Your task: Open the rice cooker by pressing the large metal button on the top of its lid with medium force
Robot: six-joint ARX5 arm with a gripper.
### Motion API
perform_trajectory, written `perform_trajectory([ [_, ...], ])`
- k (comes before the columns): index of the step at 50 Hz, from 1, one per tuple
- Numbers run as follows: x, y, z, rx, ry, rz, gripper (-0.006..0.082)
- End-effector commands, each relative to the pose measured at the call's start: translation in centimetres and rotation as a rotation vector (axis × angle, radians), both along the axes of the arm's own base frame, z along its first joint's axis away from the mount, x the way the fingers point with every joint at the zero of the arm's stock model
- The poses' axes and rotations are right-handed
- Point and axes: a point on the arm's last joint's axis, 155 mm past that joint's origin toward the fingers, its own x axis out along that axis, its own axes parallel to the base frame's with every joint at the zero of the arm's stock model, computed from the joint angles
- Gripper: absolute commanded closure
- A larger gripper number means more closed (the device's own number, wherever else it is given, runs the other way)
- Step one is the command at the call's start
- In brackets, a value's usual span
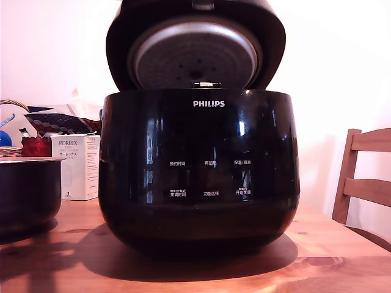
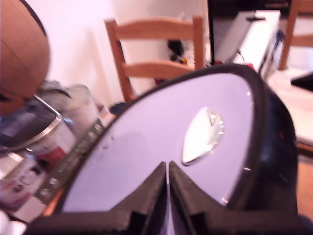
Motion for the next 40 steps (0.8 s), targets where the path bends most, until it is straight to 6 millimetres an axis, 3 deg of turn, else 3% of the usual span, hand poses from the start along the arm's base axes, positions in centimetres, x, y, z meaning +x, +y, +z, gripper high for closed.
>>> perform_trajectory([
  [1,-0.1,0.4,-0.5,-0.01,0.011,0.019,0.0791],
  [19,-0.3,3.5,4.0,-0.07,-0.108,0.144,0.0791],
  [30,-0.7,7.2,6.8,-0.101,-0.177,0.241,0.0791],
  [40,-1.0,11.5,7.5,-0.085,-0.193,0.375,0.0791],
])
